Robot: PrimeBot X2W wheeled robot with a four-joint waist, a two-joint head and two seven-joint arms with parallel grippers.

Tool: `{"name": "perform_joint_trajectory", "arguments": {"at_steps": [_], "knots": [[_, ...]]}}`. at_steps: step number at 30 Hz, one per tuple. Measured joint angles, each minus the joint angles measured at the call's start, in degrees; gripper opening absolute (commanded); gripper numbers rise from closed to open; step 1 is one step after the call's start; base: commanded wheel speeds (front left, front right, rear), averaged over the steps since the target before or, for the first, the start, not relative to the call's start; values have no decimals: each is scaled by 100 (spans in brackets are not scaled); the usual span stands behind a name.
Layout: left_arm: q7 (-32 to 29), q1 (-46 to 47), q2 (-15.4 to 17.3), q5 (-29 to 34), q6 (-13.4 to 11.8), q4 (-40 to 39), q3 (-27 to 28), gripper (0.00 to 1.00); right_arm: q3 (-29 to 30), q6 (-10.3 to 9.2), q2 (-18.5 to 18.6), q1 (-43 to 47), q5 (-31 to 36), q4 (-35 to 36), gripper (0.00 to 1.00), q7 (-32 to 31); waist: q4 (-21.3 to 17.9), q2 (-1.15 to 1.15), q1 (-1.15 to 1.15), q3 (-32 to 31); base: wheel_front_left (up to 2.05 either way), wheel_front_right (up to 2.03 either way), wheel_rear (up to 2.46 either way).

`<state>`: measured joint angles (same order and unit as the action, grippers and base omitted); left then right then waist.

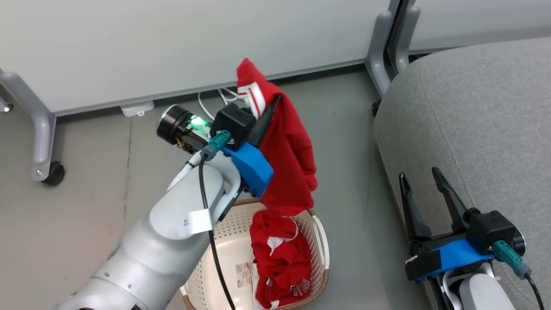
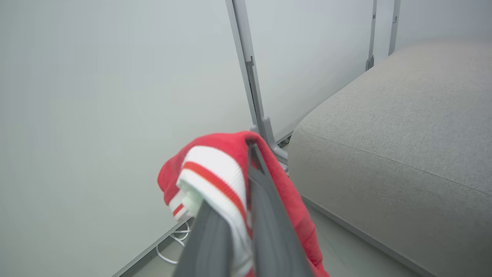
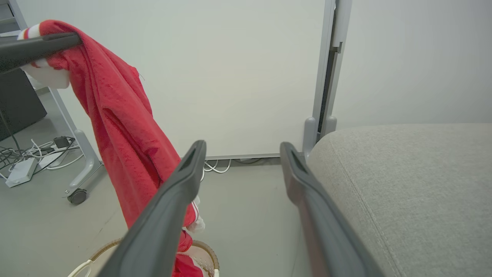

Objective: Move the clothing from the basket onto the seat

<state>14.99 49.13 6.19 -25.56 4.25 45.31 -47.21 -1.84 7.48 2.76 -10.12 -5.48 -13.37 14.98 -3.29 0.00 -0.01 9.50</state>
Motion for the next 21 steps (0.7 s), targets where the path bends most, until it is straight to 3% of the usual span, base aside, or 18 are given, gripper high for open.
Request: {"name": "perform_joint_trajectory", "arguments": {"at_steps": [21], "knots": [[1, 115, -290, 83, 85, -892, -137, 0, 60, 0, 1, 483, -14, -126, 100, 0, 67, 0, 0, -897, 0, 0, 0]]}}
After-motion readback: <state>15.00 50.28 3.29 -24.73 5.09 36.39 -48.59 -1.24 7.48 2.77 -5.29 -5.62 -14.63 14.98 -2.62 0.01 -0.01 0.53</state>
